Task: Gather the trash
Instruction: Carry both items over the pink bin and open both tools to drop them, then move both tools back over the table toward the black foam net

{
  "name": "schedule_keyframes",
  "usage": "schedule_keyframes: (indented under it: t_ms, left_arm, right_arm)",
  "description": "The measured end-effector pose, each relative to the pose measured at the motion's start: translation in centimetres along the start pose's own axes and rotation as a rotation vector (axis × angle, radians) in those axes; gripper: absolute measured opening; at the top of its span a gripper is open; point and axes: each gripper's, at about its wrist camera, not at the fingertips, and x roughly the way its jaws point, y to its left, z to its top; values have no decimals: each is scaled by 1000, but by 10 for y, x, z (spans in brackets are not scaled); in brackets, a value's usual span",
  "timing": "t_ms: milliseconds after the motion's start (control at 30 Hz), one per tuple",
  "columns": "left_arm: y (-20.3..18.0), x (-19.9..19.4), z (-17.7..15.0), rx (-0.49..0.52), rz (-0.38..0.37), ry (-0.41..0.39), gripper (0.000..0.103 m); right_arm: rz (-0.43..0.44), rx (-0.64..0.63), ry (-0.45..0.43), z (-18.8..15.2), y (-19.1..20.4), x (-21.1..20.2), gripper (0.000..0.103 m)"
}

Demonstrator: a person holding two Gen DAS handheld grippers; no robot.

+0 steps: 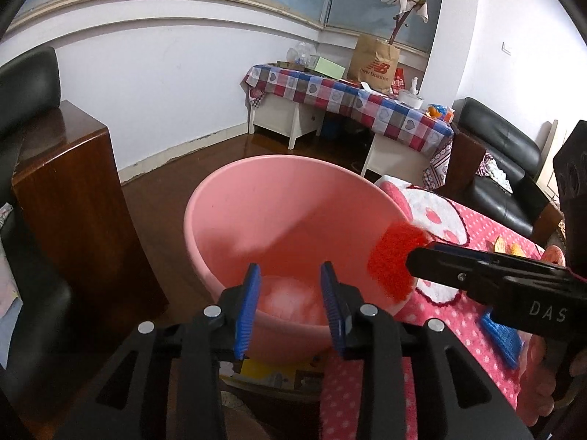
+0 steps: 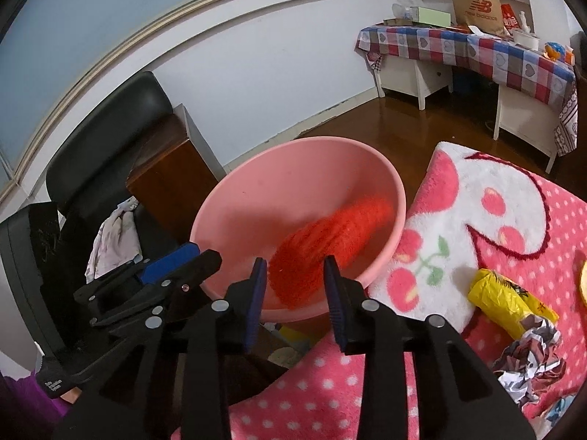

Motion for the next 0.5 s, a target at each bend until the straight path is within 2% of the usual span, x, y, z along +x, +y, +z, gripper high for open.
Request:
schedule_keyframes:
  t_ms: [500]
  left_arm:
    - [-13,-20,-2,11,-15,-4,34]
  right_arm:
    - [18,-10,-46,-14,7,-34,33]
